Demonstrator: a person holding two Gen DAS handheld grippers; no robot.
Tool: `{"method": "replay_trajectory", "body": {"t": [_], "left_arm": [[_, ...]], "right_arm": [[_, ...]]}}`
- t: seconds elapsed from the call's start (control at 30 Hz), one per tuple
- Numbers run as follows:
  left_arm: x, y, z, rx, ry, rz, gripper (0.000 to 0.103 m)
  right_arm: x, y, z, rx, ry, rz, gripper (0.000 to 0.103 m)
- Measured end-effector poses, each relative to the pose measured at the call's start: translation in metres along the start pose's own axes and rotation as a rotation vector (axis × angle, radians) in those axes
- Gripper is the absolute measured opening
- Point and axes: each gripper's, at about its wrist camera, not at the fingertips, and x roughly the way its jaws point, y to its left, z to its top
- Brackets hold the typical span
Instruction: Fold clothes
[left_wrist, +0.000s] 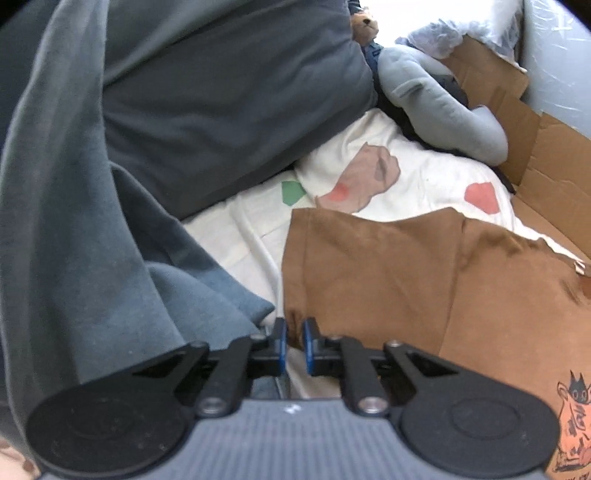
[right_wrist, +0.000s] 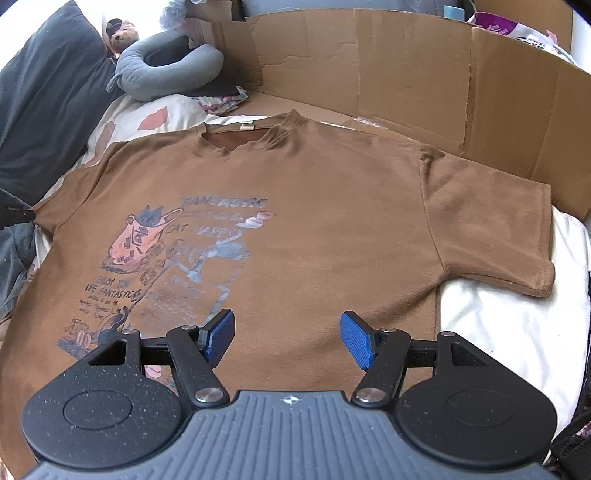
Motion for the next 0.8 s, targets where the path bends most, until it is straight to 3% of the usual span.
{"method": "replay_trajectory", "body": {"t": [0.3,0.4,0.53,0.8], "left_arm": [[0.012,-0.004,-0.009,0.062,0.063,0.067,0.010],[0.014,-0.010,-0.010,0.100,0.081,0.087,0.017],[0.000,-0.014,-0.007,0.128,0.035,0.095,0.030],[0.001,-0.022,0.017,0.204,-0.006,0.043,0.034]], "right_arm": [[0.003,-0.001,-0.003,0.001,0.014,-0.003,0.069],[0.004,-0.001,-0.003,-0.001,0.016,-0.001,0.069],[0.004,-0.001,-0.004,-0.006,0.015,0.003,0.069],[0.004,-0.008,-0.003,-0.013,0.009,-0.011,0.069]]}}
